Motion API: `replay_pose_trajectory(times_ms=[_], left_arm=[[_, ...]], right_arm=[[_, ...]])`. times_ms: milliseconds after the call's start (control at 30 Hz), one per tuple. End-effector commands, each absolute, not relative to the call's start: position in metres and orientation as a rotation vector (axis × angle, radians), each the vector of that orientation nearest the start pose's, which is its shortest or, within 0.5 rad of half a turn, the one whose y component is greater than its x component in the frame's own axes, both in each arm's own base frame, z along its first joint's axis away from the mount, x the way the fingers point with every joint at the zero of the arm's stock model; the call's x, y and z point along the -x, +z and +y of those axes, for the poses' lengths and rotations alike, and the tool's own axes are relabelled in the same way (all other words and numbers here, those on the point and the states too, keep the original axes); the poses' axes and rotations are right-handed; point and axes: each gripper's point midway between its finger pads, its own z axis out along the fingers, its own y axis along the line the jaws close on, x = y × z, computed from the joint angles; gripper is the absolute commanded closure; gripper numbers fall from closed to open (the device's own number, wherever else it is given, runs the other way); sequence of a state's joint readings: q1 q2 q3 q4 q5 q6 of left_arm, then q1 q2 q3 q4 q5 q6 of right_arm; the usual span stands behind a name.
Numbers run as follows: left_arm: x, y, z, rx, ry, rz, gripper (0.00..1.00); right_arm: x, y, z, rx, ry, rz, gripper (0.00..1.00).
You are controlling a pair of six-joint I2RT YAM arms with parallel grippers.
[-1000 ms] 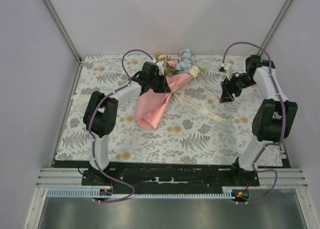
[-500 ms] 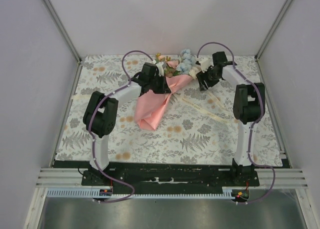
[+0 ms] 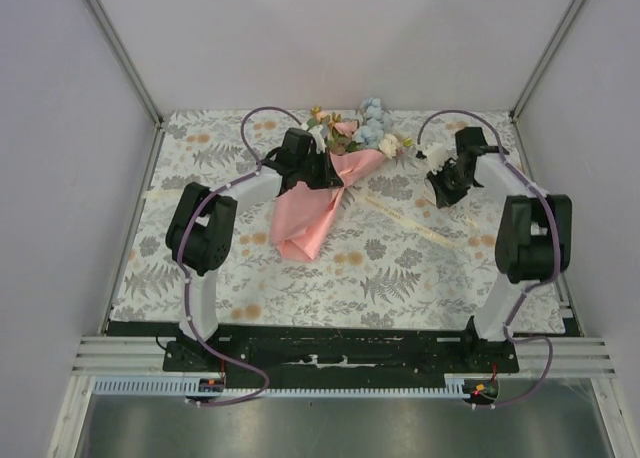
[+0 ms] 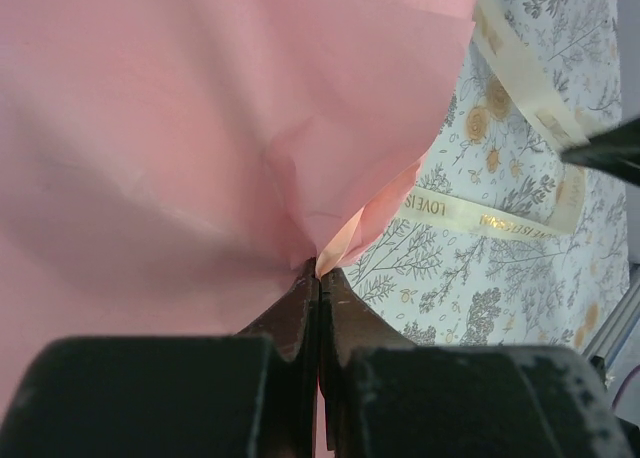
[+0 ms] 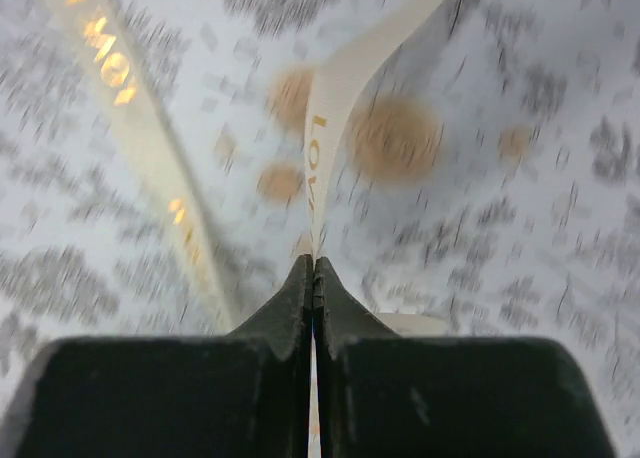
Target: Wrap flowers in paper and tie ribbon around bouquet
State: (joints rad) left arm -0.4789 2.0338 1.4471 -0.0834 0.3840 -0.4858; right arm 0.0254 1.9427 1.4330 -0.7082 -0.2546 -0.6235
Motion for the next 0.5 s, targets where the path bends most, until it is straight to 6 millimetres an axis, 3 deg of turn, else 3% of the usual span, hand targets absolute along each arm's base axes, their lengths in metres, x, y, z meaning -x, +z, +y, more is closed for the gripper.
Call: replay_pose_trajectory(times_ms=[0,167,367,400,467], left_arm=[[-0.438,0.13,-0.336,-0.164,-1.047,2.237,0.98],[-0.428,0.13,-0.362,-0.213,-1.104,2.22,0.98],[-0.425,0.161,-0.39,-0.321,-1.132,2.113,0.98],[-0.424,0.162,-0.392,-0.347,-1.119,2.105,0.98],[-0.422,0.144,-0.395,-0.364,-1.101,2.141,0.98]], right_arm=[[-0.355,0.098,0.025,0.931,0.35,2.451,1.0],[-0.338,0.15,0.029,0.796,0.524,2.3,1.0],[-0.34,0.21,0.06,0.737,0.72,2.134,1.0],[-0.343,0.218,0.064,0.728,0.747,2.113,1.0],[-0.347,0.236,0.074,0.706,0.826,2.07,1.0]])
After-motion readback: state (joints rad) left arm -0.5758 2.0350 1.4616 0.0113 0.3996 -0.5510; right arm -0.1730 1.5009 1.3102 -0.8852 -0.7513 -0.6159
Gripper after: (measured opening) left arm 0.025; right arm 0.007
